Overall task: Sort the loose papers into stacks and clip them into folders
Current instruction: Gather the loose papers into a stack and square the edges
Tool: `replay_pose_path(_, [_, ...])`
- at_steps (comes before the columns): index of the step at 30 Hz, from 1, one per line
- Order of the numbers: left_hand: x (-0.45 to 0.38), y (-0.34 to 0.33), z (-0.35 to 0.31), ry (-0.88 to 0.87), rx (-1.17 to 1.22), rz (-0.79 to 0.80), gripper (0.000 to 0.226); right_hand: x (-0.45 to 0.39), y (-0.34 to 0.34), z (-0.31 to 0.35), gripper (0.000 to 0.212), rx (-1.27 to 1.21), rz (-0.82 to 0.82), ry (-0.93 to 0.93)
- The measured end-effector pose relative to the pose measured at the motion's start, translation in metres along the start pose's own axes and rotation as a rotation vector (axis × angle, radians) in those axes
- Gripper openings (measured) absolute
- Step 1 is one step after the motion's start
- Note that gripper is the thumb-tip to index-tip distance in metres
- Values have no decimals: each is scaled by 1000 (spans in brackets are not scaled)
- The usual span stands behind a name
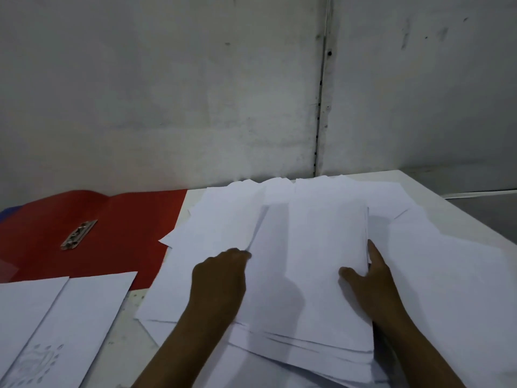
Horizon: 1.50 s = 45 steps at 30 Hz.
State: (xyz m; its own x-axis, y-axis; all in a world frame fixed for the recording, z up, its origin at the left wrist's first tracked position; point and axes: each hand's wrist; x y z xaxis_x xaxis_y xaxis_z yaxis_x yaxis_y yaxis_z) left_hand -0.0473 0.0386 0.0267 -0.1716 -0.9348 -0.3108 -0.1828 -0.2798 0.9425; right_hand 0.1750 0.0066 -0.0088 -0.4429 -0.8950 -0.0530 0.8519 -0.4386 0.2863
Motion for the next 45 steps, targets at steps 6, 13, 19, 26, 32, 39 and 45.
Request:
replay_pose_path(6, [23, -18, -42, -187, 149, 16, 54, 10, -4, 6, 66, 184, 70, 102])
replay_pose_path(13, [46, -42, -85, -316, 248, 49, 42, 14, -5, 11, 45, 62, 82, 69])
replay_pose_path(19, [57, -25, -107, -264, 438, -31, 20, 11, 3, 16, 46, 26, 149, -55])
replay_pose_path(26, [50, -16, -52, 6, 914, 39, 45, 12, 21, 15, 47, 150, 172, -19])
replay_pose_path(32, [33, -35, 18, 389, 322, -6, 42, 13, 37, 8, 45, 179, 77, -24])
replay_pose_path(39, [21, -29, 32, 536, 348, 230, 97, 18, 55, 0, 40, 162, -21, -50])
replay_pose_path(45, [8, -22, 45, 548, 329, 274, 54, 23, 63, -4, 42, 152, -36, -90])
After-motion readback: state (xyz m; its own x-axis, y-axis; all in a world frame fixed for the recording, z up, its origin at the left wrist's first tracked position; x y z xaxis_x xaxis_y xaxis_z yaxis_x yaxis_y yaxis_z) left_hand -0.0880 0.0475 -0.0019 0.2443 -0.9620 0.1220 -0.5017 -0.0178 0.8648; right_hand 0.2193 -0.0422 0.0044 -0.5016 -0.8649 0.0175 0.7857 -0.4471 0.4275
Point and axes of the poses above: each hand's wrist, its own x-axis away from the middle knuckle, its own y-axis out of the back of the hand, z = x × y, and after that the axes turned 6 degrees about y, right-handed
